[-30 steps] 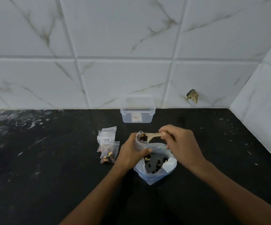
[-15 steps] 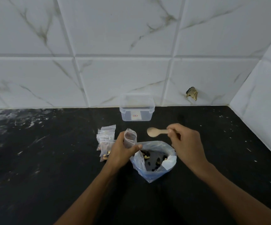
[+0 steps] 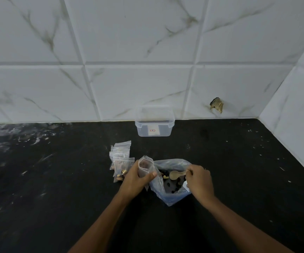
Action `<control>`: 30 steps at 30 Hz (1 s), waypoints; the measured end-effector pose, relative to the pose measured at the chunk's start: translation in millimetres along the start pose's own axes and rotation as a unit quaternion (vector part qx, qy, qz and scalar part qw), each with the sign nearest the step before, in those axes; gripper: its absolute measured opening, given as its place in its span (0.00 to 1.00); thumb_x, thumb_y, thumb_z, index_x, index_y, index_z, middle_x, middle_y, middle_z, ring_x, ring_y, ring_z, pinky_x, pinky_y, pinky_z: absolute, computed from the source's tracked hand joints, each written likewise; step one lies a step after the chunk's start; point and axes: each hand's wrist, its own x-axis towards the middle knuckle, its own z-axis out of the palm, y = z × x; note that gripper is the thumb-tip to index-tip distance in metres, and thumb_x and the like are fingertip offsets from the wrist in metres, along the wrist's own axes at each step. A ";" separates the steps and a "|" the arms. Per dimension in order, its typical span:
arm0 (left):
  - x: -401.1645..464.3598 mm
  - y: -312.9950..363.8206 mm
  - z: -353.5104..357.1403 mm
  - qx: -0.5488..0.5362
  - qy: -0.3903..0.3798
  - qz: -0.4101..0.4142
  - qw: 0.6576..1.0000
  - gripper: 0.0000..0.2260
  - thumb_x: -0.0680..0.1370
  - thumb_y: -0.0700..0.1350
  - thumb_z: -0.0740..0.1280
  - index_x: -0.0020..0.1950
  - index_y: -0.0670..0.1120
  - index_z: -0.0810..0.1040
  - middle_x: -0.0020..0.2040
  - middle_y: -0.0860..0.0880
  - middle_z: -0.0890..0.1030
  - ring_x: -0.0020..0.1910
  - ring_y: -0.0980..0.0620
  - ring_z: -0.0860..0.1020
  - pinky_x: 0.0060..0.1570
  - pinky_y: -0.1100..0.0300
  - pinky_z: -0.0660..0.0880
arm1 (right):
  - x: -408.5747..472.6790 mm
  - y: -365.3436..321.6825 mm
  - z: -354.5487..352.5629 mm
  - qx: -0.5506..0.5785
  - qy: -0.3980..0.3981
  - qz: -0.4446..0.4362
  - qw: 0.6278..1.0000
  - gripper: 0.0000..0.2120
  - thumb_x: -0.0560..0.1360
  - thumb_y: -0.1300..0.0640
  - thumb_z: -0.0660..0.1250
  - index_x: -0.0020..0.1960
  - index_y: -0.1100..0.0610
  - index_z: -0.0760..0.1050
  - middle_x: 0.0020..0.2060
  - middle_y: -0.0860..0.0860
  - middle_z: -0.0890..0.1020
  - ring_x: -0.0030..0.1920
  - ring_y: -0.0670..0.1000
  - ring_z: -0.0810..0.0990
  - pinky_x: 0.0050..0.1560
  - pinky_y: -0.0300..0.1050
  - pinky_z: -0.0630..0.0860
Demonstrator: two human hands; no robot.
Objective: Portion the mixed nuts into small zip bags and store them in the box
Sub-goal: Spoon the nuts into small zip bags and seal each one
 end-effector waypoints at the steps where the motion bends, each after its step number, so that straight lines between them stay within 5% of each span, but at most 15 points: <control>1: 1.3 -1.7 0.5 -0.005 -0.013 0.002 1.000 0.19 0.74 0.51 0.74 0.62 0.53 0.75 0.56 0.53 0.82 0.57 0.56 0.81 0.55 0.59 0.79 | 1.2 -2.1 3.1 0.006 -0.004 0.010 1.000 0.14 0.79 0.61 0.61 0.34 0.54 0.73 0.29 0.50 0.78 0.30 0.46 0.79 0.30 0.43 0.77; 4: 2.1 0.7 2.7 -0.016 -0.037 -0.002 0.999 0.24 0.71 0.56 0.75 0.64 0.53 0.74 0.58 0.53 0.81 0.58 0.57 0.80 0.56 0.58 0.78 | 3.6 -8.9 12.4 0.029 -0.019 0.043 0.998 0.12 0.78 0.60 0.62 0.37 0.54 0.75 0.32 0.50 0.80 0.32 0.47 0.81 0.34 0.48 0.82; 8: 3.8 0.2 6.3 -0.015 -0.048 0.001 0.999 0.21 0.72 0.53 0.75 0.63 0.58 0.73 0.59 0.54 0.81 0.59 0.58 0.80 0.58 0.57 0.78 | 1.6 -19.0 25.1 0.087 -0.052 0.062 0.993 0.12 0.80 0.62 0.60 0.39 0.58 0.77 0.33 0.53 0.81 0.30 0.47 0.81 0.31 0.44 0.81; 12: 4.1 0.9 4.6 -0.004 -0.051 0.002 0.999 0.25 0.68 0.60 0.75 0.62 0.60 0.73 0.60 0.55 0.81 0.60 0.58 0.79 0.60 0.54 0.78 | 1.8 -25.2 28.9 0.195 -0.088 0.133 0.968 0.11 0.81 0.62 0.59 0.45 0.60 0.79 0.35 0.55 0.82 0.29 0.47 0.79 0.28 0.38 0.76; 17: 4.8 0.3 1.6 -0.008 -0.051 0.001 0.999 0.20 0.74 0.51 0.74 0.62 0.59 0.72 0.60 0.54 0.80 0.59 0.58 0.79 0.58 0.57 0.78 | 7.8 -25.7 18.9 0.300 -0.095 0.232 0.921 0.09 0.80 0.63 0.60 0.48 0.59 0.79 0.38 0.57 0.83 0.33 0.50 0.80 0.34 0.42 0.79; 25: 8.1 2.2 -4.1 -0.010 -0.020 0.004 1.000 0.19 0.74 0.52 0.74 0.63 0.57 0.73 0.58 0.54 0.81 0.57 0.57 0.80 0.59 0.51 0.79 | 8.7 -17.8 -14.1 0.360 -0.098 0.296 0.879 0.07 0.79 0.66 0.61 0.50 0.60 0.77 0.38 0.58 0.81 0.33 0.50 0.78 0.33 0.42 0.77; 30: 5.9 17.4 -3.8 0.026 0.004 0.026 0.999 0.17 0.74 0.52 0.74 0.57 0.62 0.70 0.55 0.59 0.79 0.56 0.61 0.78 0.52 0.63 0.76 | 8.9 -21.4 -45.1 0.379 -0.109 0.268 0.879 0.07 0.79 0.64 0.61 0.51 0.61 0.78 0.40 0.58 0.82 0.35 0.49 0.78 0.32 0.41 0.75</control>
